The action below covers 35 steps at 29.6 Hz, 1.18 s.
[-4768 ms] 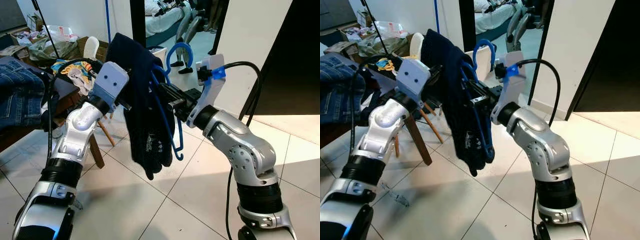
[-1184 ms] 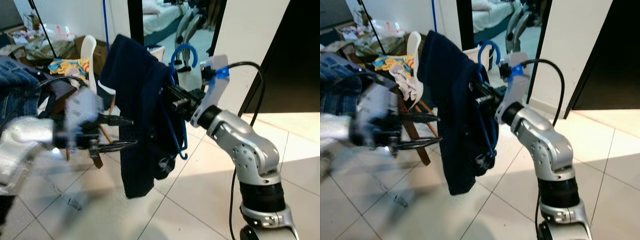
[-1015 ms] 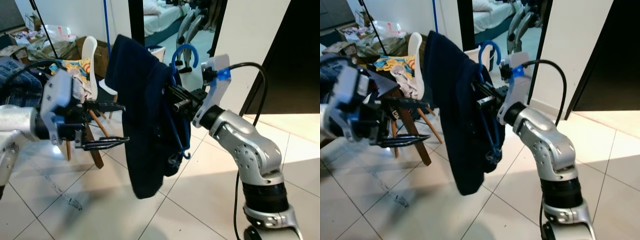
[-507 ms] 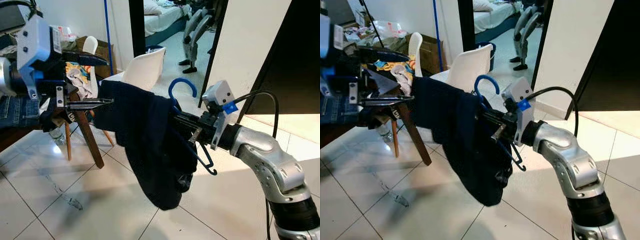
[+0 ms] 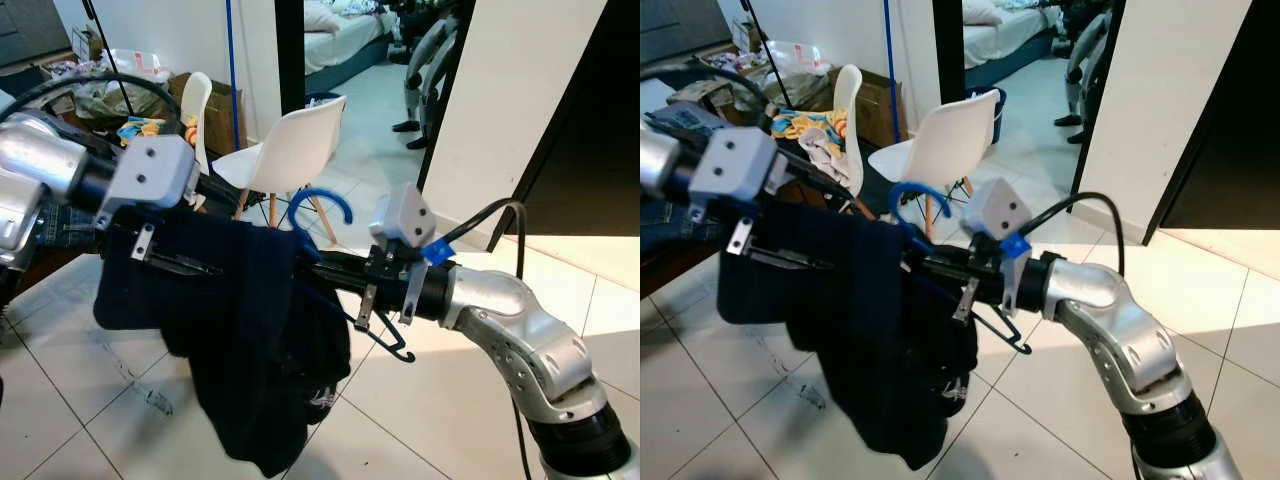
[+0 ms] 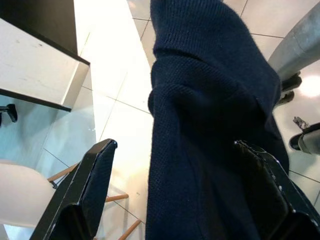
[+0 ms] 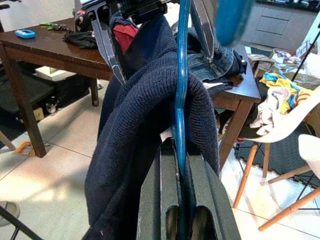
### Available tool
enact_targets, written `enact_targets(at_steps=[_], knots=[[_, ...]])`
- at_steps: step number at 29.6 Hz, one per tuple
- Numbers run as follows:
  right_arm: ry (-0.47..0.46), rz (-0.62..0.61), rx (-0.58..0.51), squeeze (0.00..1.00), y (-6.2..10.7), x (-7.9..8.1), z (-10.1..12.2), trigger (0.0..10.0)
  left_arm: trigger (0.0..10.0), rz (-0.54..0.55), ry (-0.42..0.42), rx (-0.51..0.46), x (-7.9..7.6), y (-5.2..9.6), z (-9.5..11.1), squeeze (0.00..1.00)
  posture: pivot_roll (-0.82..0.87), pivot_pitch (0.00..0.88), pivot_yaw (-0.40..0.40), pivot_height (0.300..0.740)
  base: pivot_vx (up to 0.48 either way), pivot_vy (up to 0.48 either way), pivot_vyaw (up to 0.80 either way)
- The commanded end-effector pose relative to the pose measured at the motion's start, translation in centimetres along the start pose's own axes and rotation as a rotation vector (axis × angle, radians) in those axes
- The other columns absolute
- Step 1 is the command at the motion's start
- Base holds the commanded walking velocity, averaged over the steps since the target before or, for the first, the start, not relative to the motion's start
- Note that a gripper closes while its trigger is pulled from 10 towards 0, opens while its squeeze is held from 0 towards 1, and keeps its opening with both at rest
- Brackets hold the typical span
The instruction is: Hang hanger
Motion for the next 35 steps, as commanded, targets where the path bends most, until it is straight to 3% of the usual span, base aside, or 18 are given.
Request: enact_targets(at_steps=[1, 2, 3, 4, 18, 21, 24, 28, 29, 31, 32, 33, 34, 35], knots=[[0.051, 0.024, -0.055, 0.0, -0.2, 0.5, 1.3, 0.0, 9.2, -0.034, -0.001, 0.018, -0.1, -0.4, -0.2, 0.0, 0.05, 0.06, 0.06, 0.74, 0.0, 0.0, 0.0], [0.05, 0.028, -0.056, 0.0, -0.2, 0.6, 1.3, 0.0, 0.8, -0.049, 0.006, 0.031, -0.2, -0.5, -0.4, 0.0, 0.05, 0.06, 0.06, 0.74, 0.0, 0.0, 0.0], [0.05, 0.028, -0.056, 0.0, -0.2, 0.6, 1.3, 0.0, 0.8, -0.049, 0.006, 0.031, -0.2, -0.5, -0.4, 0.0, 0.05, 0.06, 0.06, 0.74, 0.0, 0.0, 0.0], [0.051, 0.032, -0.056, 0.0, -0.2, 0.7, 1.3, 0.0, 0.0, -0.067, 0.012, 0.046, -0.3, -0.7, -0.7, 0.0, 0.04, 0.058, 0.06, 0.74, 0.0, 0.0, 0.0], [0.06, 0.049, -0.068, 0.0, -0.3, 1.0, 1.7, 0.0, 0.0, -0.078, -0.005, 0.152, -0.3, -0.9, -2.4, 0.0, 0.04, 0.055, 0.06, 0.74, 0.0, 0.0, 0.0], [0.056, 0.05, -0.077, 0.0, -0.3, 1.2, 1.8, 0.0, 0.0, -0.067, -0.047, 0.084, 0.0, -1.1, -1.8, 0.0, 0.04, 0.054, 0.06, 0.74, 0.0, 0.0, 0.0], [0.056, 0.05, -0.077, 0.0, -0.3, 1.2, 1.8, 0.0, 0.0, -0.067, -0.047, 0.084, 0.0, -1.1, -1.8, 0.0, 0.04, 0.054, 0.06, 0.74, 0.0, 0.0, 0.0], [0.055, 0.037, -0.069, 0.0, -0.4, 1.1, 1.5, 0.0, 0.0, -0.037, -0.067, -0.02, 0.5, -1.4, -0.9, 0.0, 0.04, 0.054, 0.062, 0.74, 0.0, 0.0, 0.0], [0.043, 0.002, -0.068, 0.37, -0.4, 0.7, 1.4, 10.0, 0.0, -0.016, -0.073, -0.079, 0.9, -1.5, -0.5, 0.0, 0.03, 0.054, 0.063, 0.74, 0.0, 0.0, 0.0], [0.043, 0.002, -0.068, 0.37, -0.4, 0.7, 1.4, 10.0, 0.0, -0.016, -0.073, -0.079, 0.9, -1.5, -0.5, 0.0, 0.03, 0.054, 0.063, 0.74, 0.0, 0.0, 0.0], [0.028, -0.015, -0.071, 1.0, -0.2, 0.4, 1.3, 10.0, 0.0, 0.014, -0.077, -0.134, 1.4, -1.5, -0.1, 0.0, 0.03, 0.054, 0.064, 0.74, 0.0, 0.0, 0.0], [0.028, -0.015, -0.071, 1.0, -0.2, 0.4, 1.3, 10.0, 0.0, 0.014, -0.077, -0.134, 1.4, -1.5, -0.1, 0.0, 0.03, 0.054, 0.064, 0.74, 0.0, 0.0, 0.0], [0.019, -0.049, -0.069, 1.0, 0.5, -0.3, 1.1, 10.0, 3.0, 0.02, -0.056, -0.162, 1.7, -1.2, 0.0, 0.0, 0.03, 0.055, 0.064, 0.74, 0.0, 0.0, 0.0], [0.019, -0.049, -0.069, 1.0, 0.5, -0.3, 1.1, 10.0, 3.0, 0.02, -0.056, -0.162, 1.7, -1.2, 0.0, 0.0, 0.03, 0.055, 0.064, 0.74, 0.0, 0.0, 0.0]])
Point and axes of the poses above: a point about 5 cm out from each wrist's last joint towards the gripper, its own y axis pointing back from the gripper into the wrist, its own z axis along the axis of the wrist's last joint, x = y × z, the point moved 2 cm from there along -y, pointing out of the wrist towards the gripper, and after that the axes turned 12 degrees about y, right-handed, at the moved point
